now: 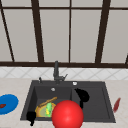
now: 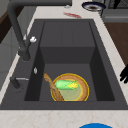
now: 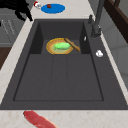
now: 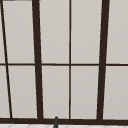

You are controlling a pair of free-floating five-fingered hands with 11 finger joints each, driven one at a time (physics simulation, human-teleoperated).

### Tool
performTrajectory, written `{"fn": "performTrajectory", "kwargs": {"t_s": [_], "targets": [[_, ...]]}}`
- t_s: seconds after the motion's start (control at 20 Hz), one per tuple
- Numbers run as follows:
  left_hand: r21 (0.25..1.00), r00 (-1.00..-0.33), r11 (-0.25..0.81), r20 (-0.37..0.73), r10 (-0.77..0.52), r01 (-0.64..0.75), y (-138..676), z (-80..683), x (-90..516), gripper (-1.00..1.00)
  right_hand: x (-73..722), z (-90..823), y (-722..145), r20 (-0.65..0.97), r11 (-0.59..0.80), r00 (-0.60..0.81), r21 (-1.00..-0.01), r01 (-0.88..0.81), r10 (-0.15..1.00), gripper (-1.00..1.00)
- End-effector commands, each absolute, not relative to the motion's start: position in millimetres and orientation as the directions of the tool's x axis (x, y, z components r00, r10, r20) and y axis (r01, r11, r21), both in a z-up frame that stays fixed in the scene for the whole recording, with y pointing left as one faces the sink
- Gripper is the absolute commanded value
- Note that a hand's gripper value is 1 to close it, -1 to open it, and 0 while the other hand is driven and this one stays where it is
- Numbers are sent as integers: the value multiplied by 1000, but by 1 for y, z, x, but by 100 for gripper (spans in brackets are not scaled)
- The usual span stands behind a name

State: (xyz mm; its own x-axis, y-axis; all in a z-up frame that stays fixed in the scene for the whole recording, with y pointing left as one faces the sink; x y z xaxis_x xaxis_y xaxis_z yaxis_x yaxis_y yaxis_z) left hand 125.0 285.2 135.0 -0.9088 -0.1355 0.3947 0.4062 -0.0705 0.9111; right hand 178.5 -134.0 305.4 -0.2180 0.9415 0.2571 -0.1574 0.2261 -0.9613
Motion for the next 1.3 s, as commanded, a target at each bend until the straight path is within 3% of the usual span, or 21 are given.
{"fn": "performTrajectory", "kwargs": {"t_s": [0.0, 1.25], "targets": [[911, -909, -70, 395, -135, 406, 285, 135, 125, 0, 197, 311, -132, 242, 218, -250, -968, -123, 937, -100], [911, -909, -70, 395, -135, 406, 285, 135, 125, 0, 392, 333, -77, 285, 238, -210, -946, -221, 935, -100]]}}
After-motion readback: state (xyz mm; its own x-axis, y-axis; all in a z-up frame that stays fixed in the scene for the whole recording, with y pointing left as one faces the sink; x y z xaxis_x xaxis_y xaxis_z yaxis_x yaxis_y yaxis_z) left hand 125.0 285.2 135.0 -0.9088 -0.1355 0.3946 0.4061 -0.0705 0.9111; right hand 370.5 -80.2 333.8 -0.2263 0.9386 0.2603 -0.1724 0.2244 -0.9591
